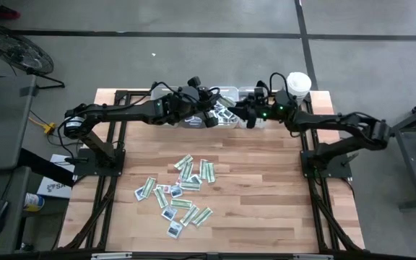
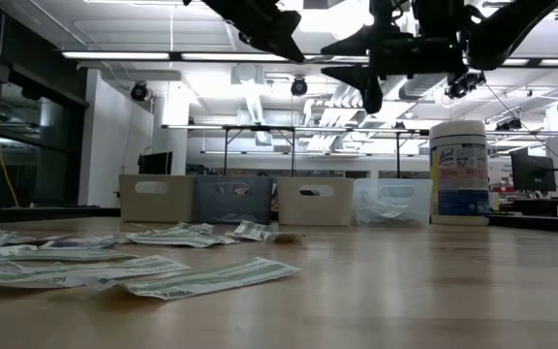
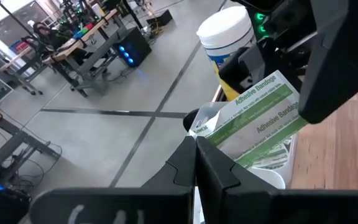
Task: Pick & Place First Aid Supplies
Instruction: Put the green bandage into the transparent bin
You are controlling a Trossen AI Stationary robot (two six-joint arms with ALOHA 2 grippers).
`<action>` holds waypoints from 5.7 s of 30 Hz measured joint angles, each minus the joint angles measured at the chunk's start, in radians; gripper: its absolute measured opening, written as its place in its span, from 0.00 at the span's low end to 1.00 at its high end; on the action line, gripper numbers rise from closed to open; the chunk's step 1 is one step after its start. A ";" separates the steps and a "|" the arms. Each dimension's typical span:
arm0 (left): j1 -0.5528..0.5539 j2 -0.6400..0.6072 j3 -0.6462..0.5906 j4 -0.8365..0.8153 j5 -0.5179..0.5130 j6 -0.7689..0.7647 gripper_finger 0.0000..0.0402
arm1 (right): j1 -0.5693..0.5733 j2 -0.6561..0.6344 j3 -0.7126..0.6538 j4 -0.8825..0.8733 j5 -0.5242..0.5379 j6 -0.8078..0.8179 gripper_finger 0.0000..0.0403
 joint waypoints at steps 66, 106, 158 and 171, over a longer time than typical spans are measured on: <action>0.013 -0.333 -0.467 -0.259 -0.038 -0.458 0.31 | -0.217 -0.093 0.000 -0.780 0.424 -0.065 0.00; -0.155 -0.340 -0.743 -0.146 0.605 -0.116 0.31 | -0.289 -0.093 0.000 -0.626 0.168 -0.200 0.35; -0.296 -0.055 -0.741 -0.125 0.263 0.331 0.03 | -0.286 -0.093 0.000 -0.626 0.049 -0.094 0.35; -0.290 -0.047 -0.618 -0.271 0.097 0.396 0.00 | -0.281 -0.093 0.000 -0.562 -0.186 -0.100 0.35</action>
